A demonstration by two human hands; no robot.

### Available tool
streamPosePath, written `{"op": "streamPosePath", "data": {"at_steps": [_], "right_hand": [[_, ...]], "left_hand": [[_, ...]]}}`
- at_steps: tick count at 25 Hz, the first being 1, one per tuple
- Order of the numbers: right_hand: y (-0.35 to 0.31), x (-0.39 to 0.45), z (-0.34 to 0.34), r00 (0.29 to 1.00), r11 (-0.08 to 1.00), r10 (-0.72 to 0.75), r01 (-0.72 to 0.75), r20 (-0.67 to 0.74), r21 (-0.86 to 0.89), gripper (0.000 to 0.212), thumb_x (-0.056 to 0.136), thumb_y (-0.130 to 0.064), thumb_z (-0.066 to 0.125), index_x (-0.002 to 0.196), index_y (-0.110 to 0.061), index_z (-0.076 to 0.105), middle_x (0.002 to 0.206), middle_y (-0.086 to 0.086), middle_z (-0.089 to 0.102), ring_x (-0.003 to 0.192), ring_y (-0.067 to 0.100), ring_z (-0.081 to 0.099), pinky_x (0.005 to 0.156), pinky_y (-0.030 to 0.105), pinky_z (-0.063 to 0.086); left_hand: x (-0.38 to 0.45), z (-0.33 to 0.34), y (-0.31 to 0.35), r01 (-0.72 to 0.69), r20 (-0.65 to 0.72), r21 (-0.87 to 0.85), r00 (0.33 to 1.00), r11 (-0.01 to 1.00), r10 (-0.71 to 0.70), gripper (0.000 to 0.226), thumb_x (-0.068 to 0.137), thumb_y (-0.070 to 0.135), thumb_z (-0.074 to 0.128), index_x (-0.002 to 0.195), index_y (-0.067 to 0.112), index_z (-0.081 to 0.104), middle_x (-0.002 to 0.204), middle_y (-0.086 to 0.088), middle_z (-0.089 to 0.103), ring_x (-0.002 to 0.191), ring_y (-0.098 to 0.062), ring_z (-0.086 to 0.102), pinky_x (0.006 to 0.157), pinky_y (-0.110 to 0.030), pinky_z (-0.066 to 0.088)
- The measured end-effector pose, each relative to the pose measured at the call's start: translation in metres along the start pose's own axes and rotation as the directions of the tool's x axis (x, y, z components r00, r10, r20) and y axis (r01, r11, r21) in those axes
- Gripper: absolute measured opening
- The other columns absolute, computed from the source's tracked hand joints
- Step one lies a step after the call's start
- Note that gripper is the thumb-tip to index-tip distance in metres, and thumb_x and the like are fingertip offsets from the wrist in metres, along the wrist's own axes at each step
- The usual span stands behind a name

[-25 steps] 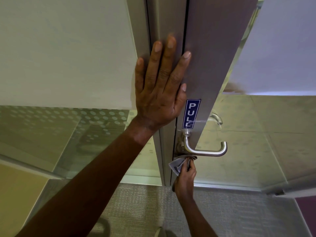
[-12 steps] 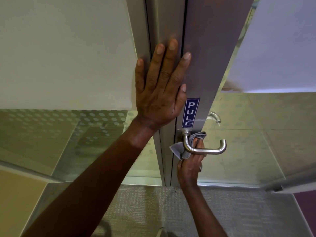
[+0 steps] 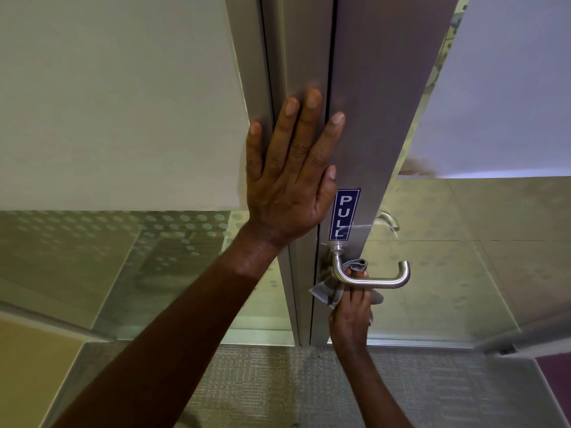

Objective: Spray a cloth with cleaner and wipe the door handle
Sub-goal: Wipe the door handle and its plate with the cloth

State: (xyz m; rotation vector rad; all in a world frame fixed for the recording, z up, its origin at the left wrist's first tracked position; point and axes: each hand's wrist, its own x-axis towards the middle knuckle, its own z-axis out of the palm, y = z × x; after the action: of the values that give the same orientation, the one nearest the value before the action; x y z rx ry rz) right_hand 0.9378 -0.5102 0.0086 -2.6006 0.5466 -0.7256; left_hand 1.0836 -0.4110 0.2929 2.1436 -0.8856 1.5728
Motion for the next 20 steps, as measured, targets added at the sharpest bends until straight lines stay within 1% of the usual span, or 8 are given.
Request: {"op": "streamPosePath", "data": {"at_steps": [3,6,9,11,14,16,17,20], "right_hand": [[-0.009,0.012,-0.008,1.0,0.998,0.016,-0.014,-0.023,0.064,0.112,0.053,0.02,0.086,0.15,-0.002,0.035,0.153,0.021,0.037,0.137,0.039,0.036,0.095,0.06,0.056],[-0.015,0.035,-0.016,0.992,0.974,0.088,-0.066,-0.091,0.217,0.111,0.074,0.015,0.074,0.164,-0.017,0.016,0.161,0.017,0.028,0.15,0.033,0.023,0.115,0.056,0.034],[-0.007,0.041,-0.02,0.995,0.985,0.036,-0.02,-0.089,0.172,0.097,0.079,0.014,0.072,0.16,-0.014,0.026,0.165,0.014,0.027,0.153,0.033,0.022,0.115,0.056,0.038],[0.004,0.038,-0.015,0.996,0.998,-0.031,0.035,-0.087,0.052,0.096,0.075,0.014,0.074,0.158,-0.011,0.032,0.163,0.021,0.034,0.151,0.037,0.026,0.115,0.053,0.036],[0.02,0.021,-0.006,0.986,0.989,-0.14,0.136,-0.092,-0.056,0.084,0.07,0.017,0.068,0.149,-0.005,0.047,0.156,0.022,0.048,0.148,0.043,0.033,0.115,0.058,0.034],[0.033,0.006,0.0,0.99,0.986,-0.138,0.135,-0.025,-0.096,0.082,0.063,0.021,0.072,0.14,-0.003,0.06,0.149,0.019,0.056,0.141,0.043,0.04,0.108,0.061,0.041],[0.035,-0.003,0.002,0.995,0.989,-0.097,0.1,0.039,-0.108,0.085,0.061,0.022,0.074,0.141,-0.002,0.06,0.149,0.018,0.057,0.139,0.043,0.043,0.104,0.061,0.047],[0.022,-0.02,0.009,0.965,0.992,0.108,-0.089,0.24,-0.092,0.089,0.068,0.021,0.074,0.15,-0.004,0.051,0.162,0.017,0.041,0.148,0.043,0.04,0.094,0.057,0.058]], "left_hand": [[0.0,-0.001,0.0,0.0,0.004,0.0,1.0,1.0,0.0,0.055,0.105,0.034,0.047,0.157,0.017,0.039,0.162,-0.013,0.03,0.164,-0.01,-0.012,0.134,-0.043,-0.005],[0.001,-0.001,0.001,0.006,0.001,-0.013,1.0,1.0,-0.006,0.055,0.105,0.034,0.047,0.157,0.017,0.039,0.162,-0.013,0.031,0.164,-0.01,-0.011,0.134,-0.044,-0.004],[0.0,0.0,0.001,0.008,0.003,-0.011,1.0,1.0,-0.008,0.055,0.105,0.034,0.048,0.157,0.017,0.039,0.162,-0.014,0.031,0.164,-0.01,-0.011,0.133,-0.044,-0.004],[0.0,0.0,0.001,0.009,0.003,-0.014,1.0,1.0,-0.009,0.054,0.105,0.034,0.047,0.157,0.017,0.039,0.162,-0.014,0.031,0.163,-0.01,-0.011,0.133,-0.045,-0.003],[0.002,-0.001,0.001,0.006,-0.001,-0.006,1.0,1.0,-0.006,0.054,0.105,0.034,0.046,0.156,0.017,0.04,0.161,-0.014,0.031,0.163,-0.009,-0.012,0.134,-0.044,-0.004],[0.004,-0.001,0.001,0.011,0.006,-0.01,1.0,1.0,-0.011,0.054,0.105,0.034,0.047,0.155,0.017,0.039,0.16,-0.014,0.031,0.163,-0.009,-0.014,0.133,-0.043,-0.005],[0.004,-0.001,0.001,0.014,0.005,-0.007,1.0,1.0,-0.014,0.054,0.105,0.034,0.048,0.155,0.017,0.039,0.16,-0.014,0.031,0.162,-0.009,-0.014,0.133,-0.044,-0.005],[0.002,-0.001,0.001,0.023,0.005,-0.006,1.0,1.0,-0.023,0.054,0.104,0.033,0.048,0.155,0.017,0.039,0.16,-0.013,0.031,0.162,-0.008,-0.014,0.133,-0.043,-0.005]]}}
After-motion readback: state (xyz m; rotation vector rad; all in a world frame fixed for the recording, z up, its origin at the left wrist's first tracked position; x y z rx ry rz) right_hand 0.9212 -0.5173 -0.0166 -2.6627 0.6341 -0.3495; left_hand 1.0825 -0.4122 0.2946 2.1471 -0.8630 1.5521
